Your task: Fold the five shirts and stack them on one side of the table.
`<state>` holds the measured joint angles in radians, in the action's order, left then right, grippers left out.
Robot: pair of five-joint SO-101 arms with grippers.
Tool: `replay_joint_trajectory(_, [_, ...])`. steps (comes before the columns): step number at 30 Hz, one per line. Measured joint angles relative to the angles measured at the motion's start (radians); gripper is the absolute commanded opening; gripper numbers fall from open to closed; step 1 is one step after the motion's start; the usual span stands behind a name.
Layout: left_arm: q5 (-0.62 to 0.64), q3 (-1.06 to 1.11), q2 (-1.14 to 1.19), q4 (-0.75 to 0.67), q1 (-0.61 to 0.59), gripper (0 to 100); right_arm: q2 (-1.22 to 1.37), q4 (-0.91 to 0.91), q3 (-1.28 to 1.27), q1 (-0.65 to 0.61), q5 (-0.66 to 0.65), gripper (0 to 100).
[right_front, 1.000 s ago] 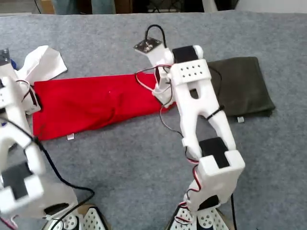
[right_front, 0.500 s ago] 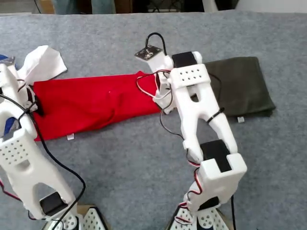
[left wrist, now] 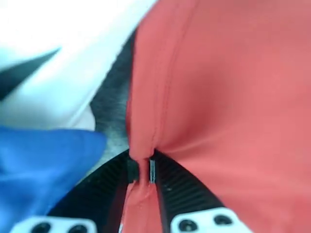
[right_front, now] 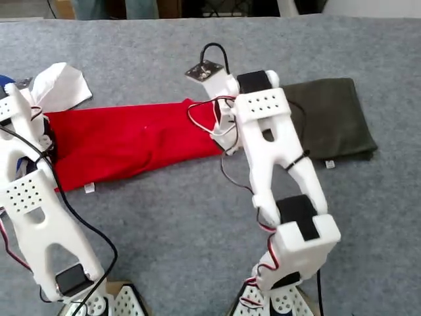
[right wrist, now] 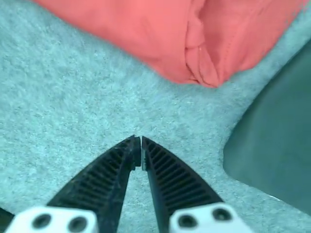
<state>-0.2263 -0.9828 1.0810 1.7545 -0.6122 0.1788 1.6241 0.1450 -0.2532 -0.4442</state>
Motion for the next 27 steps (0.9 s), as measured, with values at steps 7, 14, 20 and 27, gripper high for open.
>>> replay_joint_trajectory(7, [0.057,-0.057,-0.048,0.003,0.008,3,-0.161,-0.003,0.0,0.0,0.0,1.5])
replay_joint_trajectory(14, [0.077,0.054,-0.239,-0.003,0.157,3,-0.258,-0.041,0.0,0.084,0.0,1.5])
replay_joint_trajectory(20, [0.118,0.137,-0.324,-0.003,0.368,3,-0.259,-0.261,-0.006,0.216,-0.023,1.5])
replay_joint_trajectory(27, [0.245,0.137,-0.364,-0.003,0.559,3,-0.259,-0.526,-0.006,0.272,0.094,1.5])
